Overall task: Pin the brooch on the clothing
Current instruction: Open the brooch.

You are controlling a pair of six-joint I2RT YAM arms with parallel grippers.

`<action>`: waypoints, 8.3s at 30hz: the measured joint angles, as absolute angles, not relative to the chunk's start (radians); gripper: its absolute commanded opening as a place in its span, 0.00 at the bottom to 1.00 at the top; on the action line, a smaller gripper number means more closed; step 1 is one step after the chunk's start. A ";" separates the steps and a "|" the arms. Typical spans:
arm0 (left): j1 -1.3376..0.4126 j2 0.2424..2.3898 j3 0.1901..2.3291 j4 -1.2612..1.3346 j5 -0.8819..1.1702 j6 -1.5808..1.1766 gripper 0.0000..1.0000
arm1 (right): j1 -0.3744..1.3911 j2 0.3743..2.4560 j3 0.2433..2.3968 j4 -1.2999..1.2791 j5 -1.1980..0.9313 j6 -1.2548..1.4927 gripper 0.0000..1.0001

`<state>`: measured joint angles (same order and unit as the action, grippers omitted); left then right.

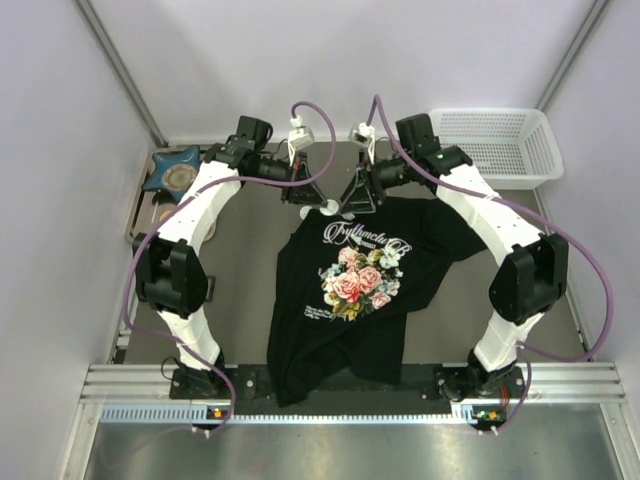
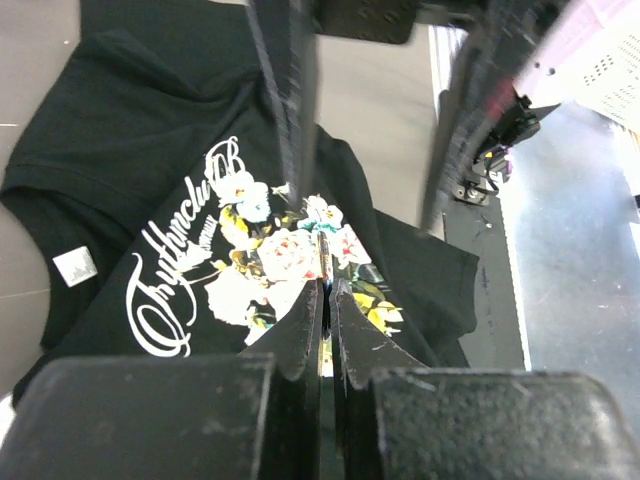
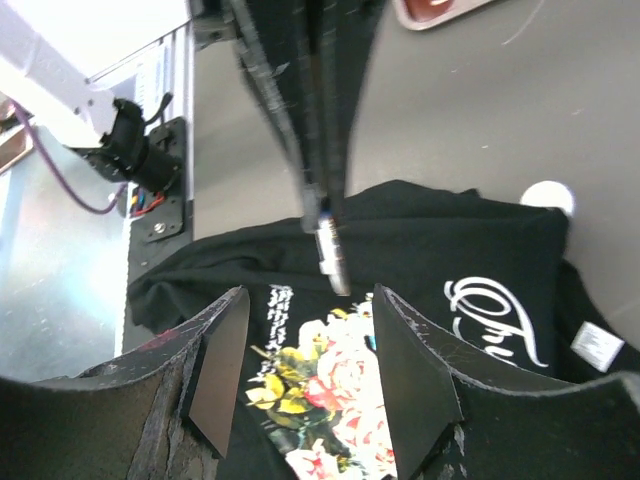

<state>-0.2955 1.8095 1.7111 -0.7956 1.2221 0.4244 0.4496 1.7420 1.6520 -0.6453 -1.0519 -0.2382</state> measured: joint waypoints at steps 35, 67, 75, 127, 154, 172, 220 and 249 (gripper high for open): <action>-0.338 1.850 1.788 -1.024 1.234 0.620 0.10 | 0.466 1.763 1.643 -0.675 -1.052 -0.345 0.00; -0.180 1.573 1.103 0.654 1.162 -0.837 0.48 | 0.378 1.789 1.576 -0.130 -1.106 0.436 0.00; -0.192 1.604 1.103 0.700 1.155 -0.893 0.42 | 0.382 1.787 1.550 -0.041 -1.125 0.503 0.00; -0.230 1.626 1.103 0.604 1.162 -0.860 0.00 | 0.469 1.767 1.623 -0.300 -0.929 0.184 0.29; -0.234 1.628 1.111 0.545 1.217 -0.813 0.00 | 0.423 1.766 1.768 -0.505 -1.044 -0.039 0.47; -0.294 1.631 1.223 0.200 1.269 -0.525 0.00 | 0.464 1.766 1.742 -0.722 -1.063 -0.339 0.21; -0.254 1.732 1.167 0.797 0.805 -1.130 0.47 | 0.337 1.739 1.385 0.463 -0.672 1.153 0.00; -0.300 1.794 1.223 0.963 0.770 -1.229 0.13 | 0.371 1.738 1.379 0.493 -0.632 1.167 0.00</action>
<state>-0.3004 1.7943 1.2232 0.9630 0.7700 -1.2293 0.3706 1.7382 1.3788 0.4931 -0.6319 1.1667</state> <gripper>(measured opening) 0.241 0.014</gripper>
